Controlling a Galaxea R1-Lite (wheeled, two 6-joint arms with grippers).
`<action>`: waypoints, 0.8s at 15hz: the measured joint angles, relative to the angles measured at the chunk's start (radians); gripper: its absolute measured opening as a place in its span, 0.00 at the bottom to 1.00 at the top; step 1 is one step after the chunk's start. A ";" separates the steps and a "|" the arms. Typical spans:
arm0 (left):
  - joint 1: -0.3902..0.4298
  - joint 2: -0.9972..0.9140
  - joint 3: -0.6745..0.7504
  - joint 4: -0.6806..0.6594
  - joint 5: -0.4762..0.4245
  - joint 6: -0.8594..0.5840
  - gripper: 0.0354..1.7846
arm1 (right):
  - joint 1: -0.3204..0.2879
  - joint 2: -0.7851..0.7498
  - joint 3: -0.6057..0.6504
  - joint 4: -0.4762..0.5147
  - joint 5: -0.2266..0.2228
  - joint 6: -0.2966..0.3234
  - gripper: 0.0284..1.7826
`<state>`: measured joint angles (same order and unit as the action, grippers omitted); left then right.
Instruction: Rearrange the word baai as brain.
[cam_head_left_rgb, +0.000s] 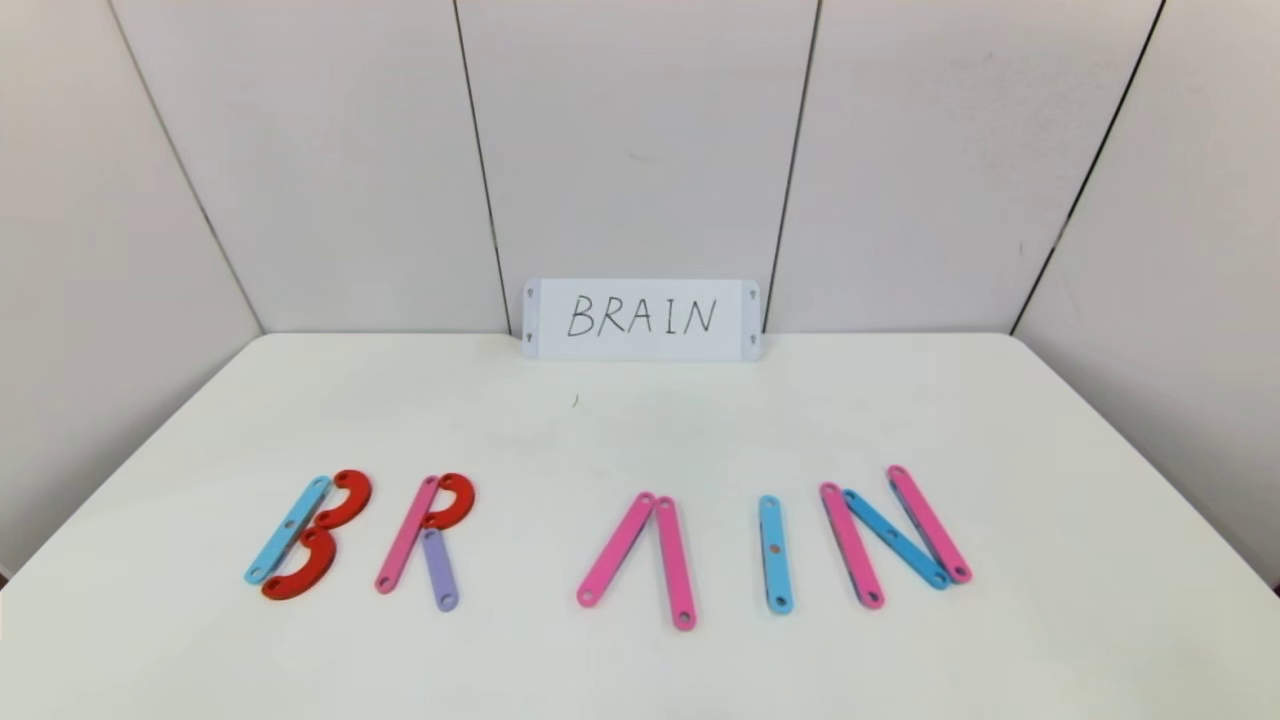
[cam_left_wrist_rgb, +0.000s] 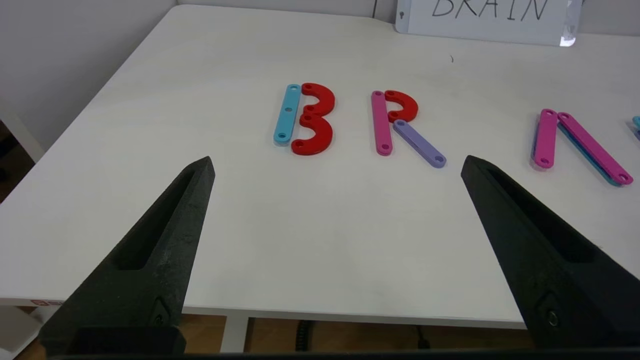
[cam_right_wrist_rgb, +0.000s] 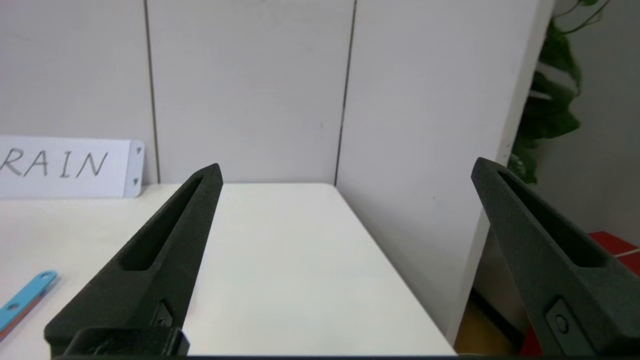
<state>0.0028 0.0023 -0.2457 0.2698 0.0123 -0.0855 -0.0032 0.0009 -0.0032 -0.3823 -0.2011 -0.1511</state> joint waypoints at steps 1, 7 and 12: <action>0.000 0.000 0.013 -0.007 -0.007 0.005 0.97 | 0.000 0.000 0.001 0.031 0.017 0.007 0.98; 0.000 0.000 0.095 -0.065 -0.009 0.060 0.97 | 0.000 0.000 0.003 0.128 0.089 0.031 0.98; 0.000 0.000 0.167 -0.226 0.006 0.086 0.97 | 0.000 0.000 0.003 0.065 0.126 0.015 0.98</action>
<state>0.0028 0.0019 -0.0783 0.0440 0.0183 0.0000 -0.0032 0.0004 0.0000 -0.3174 -0.0753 -0.1360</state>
